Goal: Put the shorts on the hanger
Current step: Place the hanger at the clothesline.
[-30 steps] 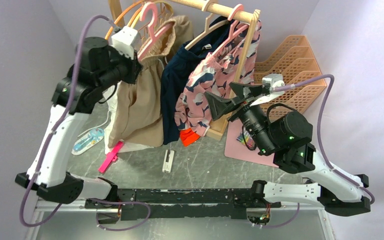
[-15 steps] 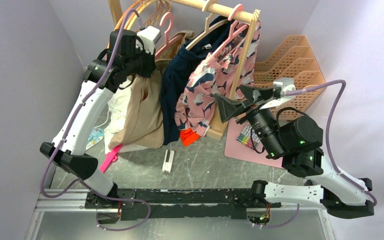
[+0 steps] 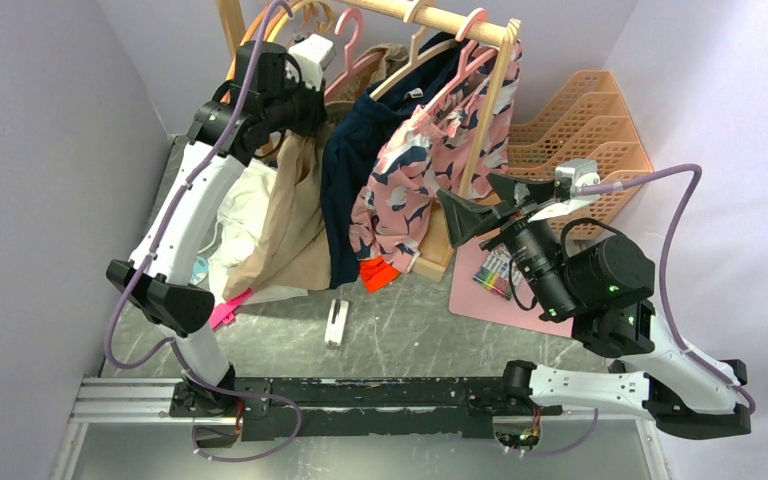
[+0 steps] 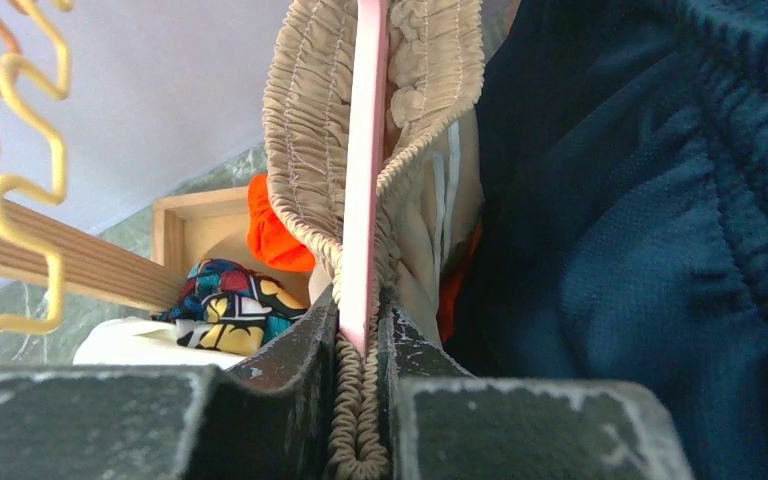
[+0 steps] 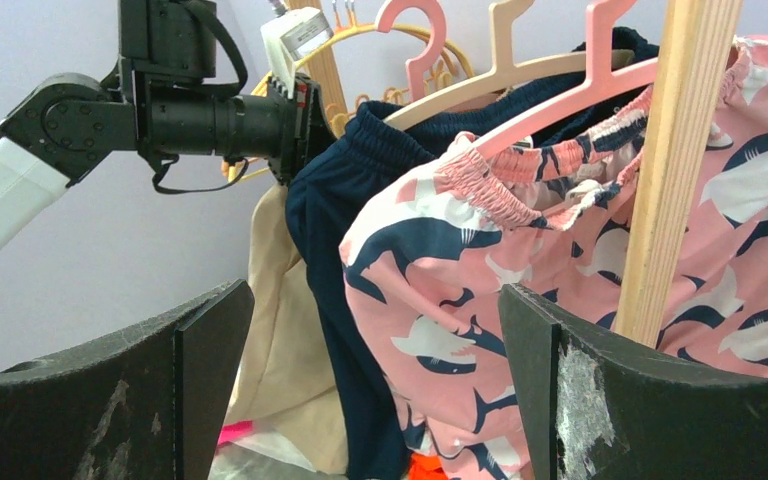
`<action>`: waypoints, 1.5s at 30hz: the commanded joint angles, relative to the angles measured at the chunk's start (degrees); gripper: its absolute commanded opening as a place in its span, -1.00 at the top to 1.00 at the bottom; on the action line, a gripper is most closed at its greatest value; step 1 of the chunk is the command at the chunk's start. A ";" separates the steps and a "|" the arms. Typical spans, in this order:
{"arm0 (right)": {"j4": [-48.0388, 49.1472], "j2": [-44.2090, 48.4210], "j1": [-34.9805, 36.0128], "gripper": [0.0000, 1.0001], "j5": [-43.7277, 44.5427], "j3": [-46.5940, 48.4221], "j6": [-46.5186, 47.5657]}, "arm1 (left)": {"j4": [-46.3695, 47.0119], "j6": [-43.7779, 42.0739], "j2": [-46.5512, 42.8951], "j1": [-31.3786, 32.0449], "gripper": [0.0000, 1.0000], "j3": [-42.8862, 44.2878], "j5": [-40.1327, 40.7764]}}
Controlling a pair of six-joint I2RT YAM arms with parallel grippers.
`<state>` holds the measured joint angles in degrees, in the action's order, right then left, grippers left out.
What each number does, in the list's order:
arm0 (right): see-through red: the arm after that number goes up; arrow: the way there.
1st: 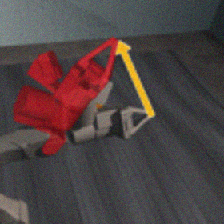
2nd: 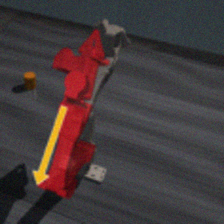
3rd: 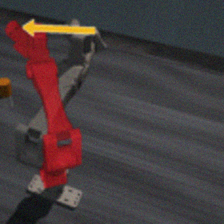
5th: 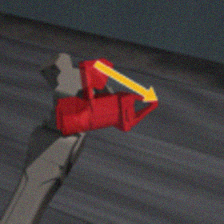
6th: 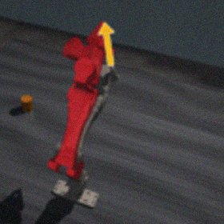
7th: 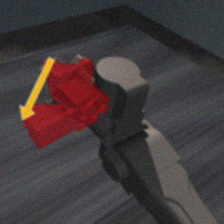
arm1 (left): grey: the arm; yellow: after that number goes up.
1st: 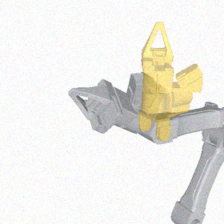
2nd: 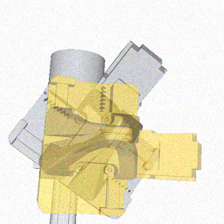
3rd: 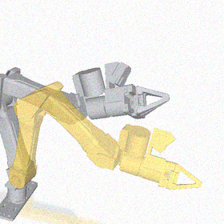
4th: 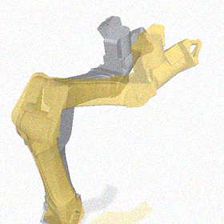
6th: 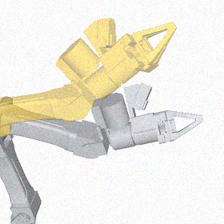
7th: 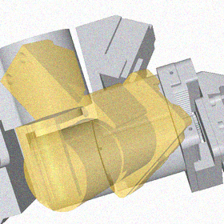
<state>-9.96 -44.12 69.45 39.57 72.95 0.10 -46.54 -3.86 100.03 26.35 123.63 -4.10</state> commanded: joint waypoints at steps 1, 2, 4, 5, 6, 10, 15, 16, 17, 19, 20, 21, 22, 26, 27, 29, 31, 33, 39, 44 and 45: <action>-0.57 0.47 0.05 -0.95 1.21 -0.42 0.55 | 8.99 0.25 0.41 -0.34 0.86 1.60 -2.51; -0.70 0.51 0.07 -0.95 1.29 -0.44 0.60 | 9.81 0.20 0.76 -0.34 0.86 2.06 -2.88; -1.21 0.47 0.01 -0.95 1.38 -0.36 0.60 | 11.44 -0.04 1.48 -0.33 0.86 3.54 -3.58; -1.55 0.55 0.06 -0.95 1.55 -0.35 0.53 | 12.14 -0.20 1.83 -0.33 0.86 4.26 -3.63; -1.82 0.63 0.00 -0.95 1.76 -0.35 0.47 | 12.75 -0.37 2.17 -0.33 0.86 5.07 -3.48; -2.60 1.24 0.07 -0.95 2.32 -0.68 0.11 | 14.04 -1.82 3.33 -0.38 0.86 7.14 -2.88; -3.37 1.61 0.05 -0.95 2.88 -1.12 -0.27 | 14.98 -3.24 4.54 -0.33 0.86 7.88 -2.40; -3.50 1.61 0.05 -0.95 2.95 -1.12 -0.34 | 14.95 -3.15 5.05 -0.33 0.86 8.48 -2.56; -3.60 1.58 -0.01 -0.95 3.03 -1.14 -0.44 | 14.91 -2.94 5.53 -0.33 0.86 9.30 -2.69; -3.58 1.34 0.02 -0.95 2.99 -1.23 -0.42 | 15.26 -2.41 6.66 -0.33 0.86 10.70 -3.05; -3.70 1.25 0.04 -0.95 2.95 -1.08 -0.45 | 15.60 -2.18 7.01 -0.34 0.86 11.15 -3.48; -3.81 1.14 0.04 -0.95 2.89 -0.86 -0.42 | 16.22 -1.98 7.14 -0.33 0.86 11.41 -3.62; -3.98 1.03 -0.01 -0.95 3.00 -0.72 -0.45 | 16.75 -1.86 7.15 -0.33 0.86 11.40 -3.71; -4.02 1.24 0.04 -0.95 3.20 -0.77 -0.27 | 19.28 -1.92 6.22 -0.25 0.86 10.20 -5.00; -3.95 1.30 0.01 -0.95 3.33 -0.86 -0.27 | 19.97 -1.94 5.82 -0.30 0.86 9.70 -5.24; -3.91 1.24 0.01 -0.95 3.39 -1.05 -0.32 | 21.07 -1.96 5.24 -0.27 0.86 9.34 -5.50; -3.93 0.93 -0.01 -0.95 3.40 -1.05 -0.40 | 21.84 -2.03 5.07 -0.25 0.86 9.53 -6.21; -3.85 0.65 0.06 -0.95 3.37 -1.05 -0.36 | 22.36 -2.10 5.09 -0.29 0.86 9.73 -6.33; -3.49 -0.02 0.01 -0.95 3.25 -0.92 -0.03 | 24.23 -2.90 4.31 -0.18 0.86 8.58 -6.61; -3.58 -0.30 0.05 -0.95 3.37 -0.92 -0.01 | 24.01 -4.12 5.41 -0.16 0.86 10.00 -6.59; -3.58 -0.32 0.02 -0.95 3.42 -1.04 -0.01 | 23.82 -4.40 5.70 -0.16 0.86 10.18 -6.72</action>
<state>-13.67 -44.58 69.45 42.04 72.49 0.05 -34.57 -6.74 108.16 26.35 130.67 -8.95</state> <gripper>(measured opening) 0.975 0.162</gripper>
